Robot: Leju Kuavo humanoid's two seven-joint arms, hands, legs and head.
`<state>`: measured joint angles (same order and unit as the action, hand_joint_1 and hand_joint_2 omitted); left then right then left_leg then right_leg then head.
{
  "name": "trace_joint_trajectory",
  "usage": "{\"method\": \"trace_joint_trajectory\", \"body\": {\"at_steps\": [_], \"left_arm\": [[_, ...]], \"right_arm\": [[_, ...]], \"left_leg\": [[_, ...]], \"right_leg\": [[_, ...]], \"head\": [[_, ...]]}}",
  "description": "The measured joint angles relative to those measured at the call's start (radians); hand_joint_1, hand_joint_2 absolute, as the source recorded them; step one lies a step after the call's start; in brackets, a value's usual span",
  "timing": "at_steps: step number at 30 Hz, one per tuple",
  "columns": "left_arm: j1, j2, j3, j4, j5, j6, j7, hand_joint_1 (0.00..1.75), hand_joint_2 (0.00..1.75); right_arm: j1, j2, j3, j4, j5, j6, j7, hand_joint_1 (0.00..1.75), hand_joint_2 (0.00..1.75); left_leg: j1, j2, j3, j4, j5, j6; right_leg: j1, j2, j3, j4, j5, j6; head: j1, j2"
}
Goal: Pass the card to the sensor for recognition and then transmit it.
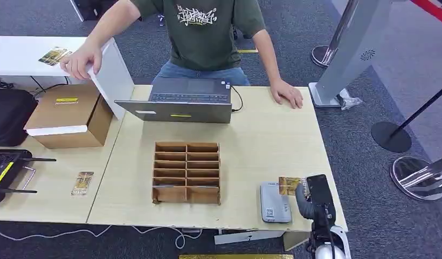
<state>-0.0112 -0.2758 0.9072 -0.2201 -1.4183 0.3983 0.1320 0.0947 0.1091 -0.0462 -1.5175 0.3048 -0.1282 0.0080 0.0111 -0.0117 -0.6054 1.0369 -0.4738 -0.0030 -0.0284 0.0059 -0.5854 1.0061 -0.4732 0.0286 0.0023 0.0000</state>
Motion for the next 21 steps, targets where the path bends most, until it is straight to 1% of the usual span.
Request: {"method": "trace_joint_trajectory", "body": {"at_steps": [10,21], "left_arm": [[0.006,-0.005,0.017,0.0,0.012,0.003,-0.007,0.0,0.0],[0.007,-0.007,0.038,0.0,0.021,0.008,-0.011,0.0,0.0]], "right_arm": [[0.025,0.006,-0.001,0.011,0.022,0.017,0.031,1.75,1.75],[0.026,0.016,-0.001,0.035,0.028,0.038,0.034,1.75,1.75]], "left_leg": [[0.0,0.0,0.0,0.0,0.0,0.001],[0.0,0.0,0.0,0.0,0.0,0.001]], "right_leg": [[0.0,0.0,0.0,0.0,0.0,0.0],[0.0,0.0,0.0,0.0,0.0,0.0]], "head": [[0.0,0.0],[0.0,0.0]]}}
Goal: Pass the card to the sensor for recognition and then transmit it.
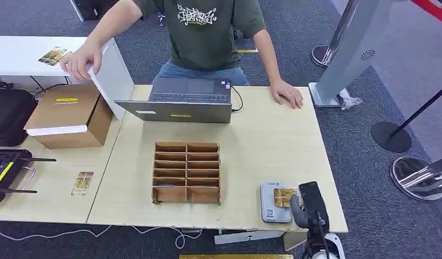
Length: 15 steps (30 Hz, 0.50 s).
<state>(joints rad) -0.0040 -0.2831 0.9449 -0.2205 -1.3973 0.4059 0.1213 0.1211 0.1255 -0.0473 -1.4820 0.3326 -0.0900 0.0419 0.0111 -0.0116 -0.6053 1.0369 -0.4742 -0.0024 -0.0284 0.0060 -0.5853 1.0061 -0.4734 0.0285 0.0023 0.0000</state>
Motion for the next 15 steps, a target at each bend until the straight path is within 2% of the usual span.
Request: {"method": "trace_joint_trajectory", "body": {"at_steps": [5,9,15], "left_arm": [[0.0,-0.002,0.013,0.0,0.0,0.001,-0.001,0.0,0.0],[0.0,-0.002,0.013,0.0,-0.003,-0.001,-0.003,0.0,0.0],[0.0,-0.002,0.015,0.0,-0.002,0.0,-0.007,0.0,0.0]], "right_arm": [[-0.001,0.001,0.002,0.004,0.024,0.021,0.03,1.75,1.75],[-0.01,-0.002,0.01,0.02,0.06,0.092,0.082,1.75,1.75],[-0.031,-0.003,0.02,0.052,0.069,0.11,0.082,1.75,1.75]], "left_leg": [[0.0,0.0,0.0,0.0,0.0,0.0],[0.0,0.0,0.0,0.0,0.0,0.0],[0.0,0.0,0.001,0.0,0.0,0.0]], "right_leg": [[0.0,0.0,0.0,0.0,0.0,0.0],[0.0,0.0,0.0,0.0,0.0,0.0],[0.0,0.0,0.0,0.0,0.0,0.0]], "head": [[0.0,0.0],[0.0,0.0],[0.0,0.0]]}}
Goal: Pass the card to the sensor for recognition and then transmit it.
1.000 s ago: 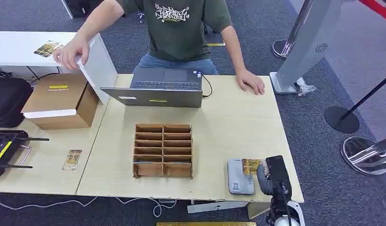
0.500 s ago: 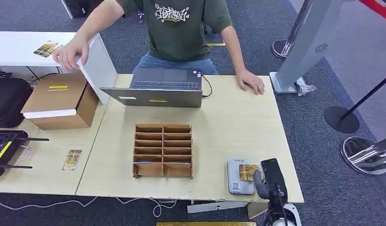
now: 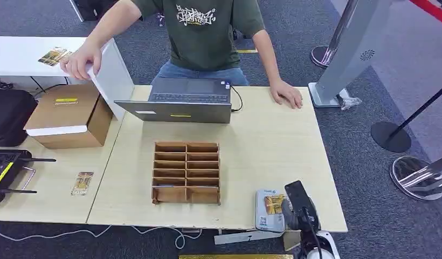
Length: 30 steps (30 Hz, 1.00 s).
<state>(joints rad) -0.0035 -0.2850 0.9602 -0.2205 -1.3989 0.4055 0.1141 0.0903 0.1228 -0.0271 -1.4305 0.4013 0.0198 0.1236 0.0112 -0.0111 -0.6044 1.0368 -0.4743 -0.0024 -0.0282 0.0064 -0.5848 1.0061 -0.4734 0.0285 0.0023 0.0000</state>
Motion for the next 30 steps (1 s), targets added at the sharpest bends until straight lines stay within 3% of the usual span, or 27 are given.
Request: {"method": "trace_joint_trajectory", "body": {"at_steps": [16,23,30], "left_arm": [[0.001,-0.001,0.017,-0.001,-0.006,-0.002,0.0,0.0,0.0],[0.002,-0.015,0.023,-0.019,-0.023,-0.002,0.001,0.0,0.0],[0.004,-0.02,0.028,-0.036,-0.048,-0.004,0.0,0.0,0.0]], "right_arm": [[-0.01,0.0,0.011,0.016,0.018,-0.015,-0.012,1.75,1.75],[-0.001,0.001,0.013,-0.04,0.139,-0.168,-0.092,1.75,1.75],[0.035,0.012,0.03,-0.21,0.256,-0.333,-0.179,1.75,1.75]], "left_leg": [[0.0,0.0,0.001,0.0,0.0,0.0],[0.0,0.0,0.0,0.0,0.0,0.0],[0.0,0.0,0.0,0.0,0.0,0.0]], "right_leg": [[0.0,0.0,0.001,0.0,0.0,0.0],[0.0,0.0,0.001,0.0,0.0,0.0],[0.0,0.0,0.0,0.0,-0.001,0.001]], "head": [[0.0,0.0],[0.0,0.0],[0.0,0.0]]}}
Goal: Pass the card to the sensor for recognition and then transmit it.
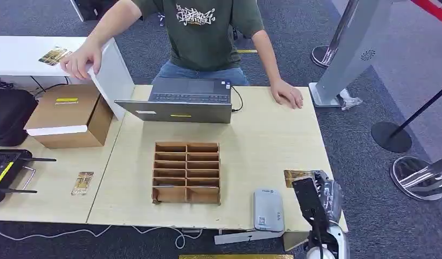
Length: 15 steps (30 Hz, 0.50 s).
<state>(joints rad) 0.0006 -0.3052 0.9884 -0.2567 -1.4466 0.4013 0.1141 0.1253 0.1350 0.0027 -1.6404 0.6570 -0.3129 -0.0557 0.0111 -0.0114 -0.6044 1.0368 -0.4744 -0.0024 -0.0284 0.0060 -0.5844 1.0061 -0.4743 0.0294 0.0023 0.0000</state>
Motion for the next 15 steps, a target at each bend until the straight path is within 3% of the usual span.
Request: {"method": "trace_joint_trajectory", "body": {"at_steps": [15], "left_arm": [[0.0,0.0,0.002,-0.002,-0.047,-0.003,-0.012,0.0,0.0]], "right_arm": [[0.067,0.011,0.033,-0.207,0.267,-0.224,-0.084,1.75,1.75]], "left_leg": [[0.0,0.0,0.0,0.0,0.0,0.0]], "right_leg": [[0.0,0.0,0.0,0.0,0.0,0.0]], "head": [[0.0,0.0]]}}
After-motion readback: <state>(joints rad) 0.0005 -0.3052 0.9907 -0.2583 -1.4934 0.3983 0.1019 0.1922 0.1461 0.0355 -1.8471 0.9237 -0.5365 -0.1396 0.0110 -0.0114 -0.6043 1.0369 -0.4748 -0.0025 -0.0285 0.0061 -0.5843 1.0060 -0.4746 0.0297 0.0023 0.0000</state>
